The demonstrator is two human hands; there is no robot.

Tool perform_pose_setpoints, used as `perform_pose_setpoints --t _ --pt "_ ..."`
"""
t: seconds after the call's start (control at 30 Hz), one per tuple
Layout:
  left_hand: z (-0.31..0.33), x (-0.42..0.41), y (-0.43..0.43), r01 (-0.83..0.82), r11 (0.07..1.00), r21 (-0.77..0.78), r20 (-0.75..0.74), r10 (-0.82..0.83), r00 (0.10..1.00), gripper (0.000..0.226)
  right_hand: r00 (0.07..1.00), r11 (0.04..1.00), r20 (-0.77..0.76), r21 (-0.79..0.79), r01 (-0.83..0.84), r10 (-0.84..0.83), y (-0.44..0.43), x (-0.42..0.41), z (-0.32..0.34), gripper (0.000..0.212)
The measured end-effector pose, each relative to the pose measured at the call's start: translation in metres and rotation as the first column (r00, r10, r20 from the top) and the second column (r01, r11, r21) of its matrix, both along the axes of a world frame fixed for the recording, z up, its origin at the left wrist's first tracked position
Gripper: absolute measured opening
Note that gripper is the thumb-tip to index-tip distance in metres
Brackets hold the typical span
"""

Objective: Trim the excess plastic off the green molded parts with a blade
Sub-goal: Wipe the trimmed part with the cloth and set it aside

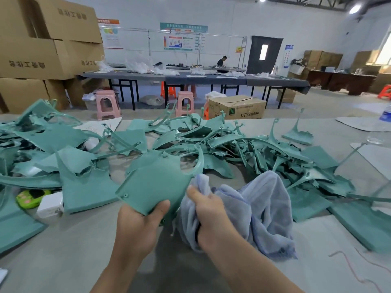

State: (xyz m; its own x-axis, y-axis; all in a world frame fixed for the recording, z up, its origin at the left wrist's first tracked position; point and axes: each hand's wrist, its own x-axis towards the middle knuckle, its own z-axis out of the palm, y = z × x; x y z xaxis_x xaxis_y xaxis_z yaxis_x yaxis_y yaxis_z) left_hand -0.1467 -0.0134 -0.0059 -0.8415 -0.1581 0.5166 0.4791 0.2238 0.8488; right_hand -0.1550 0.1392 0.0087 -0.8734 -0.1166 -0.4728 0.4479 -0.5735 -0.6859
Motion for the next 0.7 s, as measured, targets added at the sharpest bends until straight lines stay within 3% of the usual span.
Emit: perform_pose_setpoints --t 0.03,0.1,0.13,0.2,0.3,0.37,0.4,0.43,0.5,0.57,0.63,0.7 --pt "-0.002 -0.001 0.0 -0.009 1.0 0.024 0.016 0.008 1.0 0.053 0.997 0.996 -0.07 0.09 0.025 -0.019 -0.007 0.006 -0.003 0.007" --pt "-0.007 -0.002 0.0 -0.048 0.997 0.062 0.054 0.045 0.998 0.043 0.951 0.9 -0.252 0.348 0.262 -0.179 -0.024 0.014 -0.008 0.004" --pt "-0.01 -0.003 0.0 -0.085 0.994 0.073 0.087 0.078 0.993 0.038 0.922 0.858 -0.332 0.395 0.329 -0.2 -0.032 0.019 -0.007 0.003" --pt "-0.011 -0.003 0.001 -0.168 0.981 0.099 0.163 0.151 0.975 0.028 0.897 0.752 -0.428 0.554 0.357 -0.11 -0.044 0.029 -0.004 0.001" --pt "-0.012 -0.008 -0.006 -0.271 0.958 0.096 0.203 0.247 0.948 0.026 0.908 0.461 -0.372 0.852 0.249 0.196 -0.047 0.043 0.001 0.02" --pt "-0.007 -0.007 -0.01 -0.288 0.95 0.117 0.184 0.265 0.947 0.022 0.876 0.285 -0.307 0.936 0.207 0.371 -0.043 0.051 0.009 0.024" --pt "-0.003 -0.006 -0.011 -0.267 0.953 0.146 0.162 0.243 0.956 0.019 0.859 0.246 -0.318 0.941 0.233 0.401 -0.04 0.054 0.012 0.022" --pt "-0.002 -0.004 -0.01 -0.246 0.955 0.163 0.126 0.227 0.966 0.016 0.851 0.245 -0.351 0.931 0.271 0.391 -0.034 0.057 0.017 0.019" --pt "0.004 0.003 -0.007 -0.189 0.968 0.162 0.063 0.181 0.981 0.016 0.812 0.334 -0.519 0.84 0.427 0.267 -0.026 0.063 0.029 0.022" --pt "0.007 0.008 -0.004 -0.12 0.984 0.133 0.063 0.113 0.992 0.007 0.712 0.392 -0.685 0.705 0.591 0.158 -0.025 0.067 0.037 0.029" --pt "0.005 0.014 0.0 -0.075 0.995 0.065 0.094 0.069 0.993 0.013 0.675 0.477 -0.705 0.68 0.557 0.216 -0.029 0.066 0.036 0.042" --pt "0.002 0.014 0.002 0.007 0.998 0.069 0.108 -0.015 0.994 0.023 0.679 0.598 -0.648 0.709 0.374 0.345 -0.036 0.059 0.023 0.062"
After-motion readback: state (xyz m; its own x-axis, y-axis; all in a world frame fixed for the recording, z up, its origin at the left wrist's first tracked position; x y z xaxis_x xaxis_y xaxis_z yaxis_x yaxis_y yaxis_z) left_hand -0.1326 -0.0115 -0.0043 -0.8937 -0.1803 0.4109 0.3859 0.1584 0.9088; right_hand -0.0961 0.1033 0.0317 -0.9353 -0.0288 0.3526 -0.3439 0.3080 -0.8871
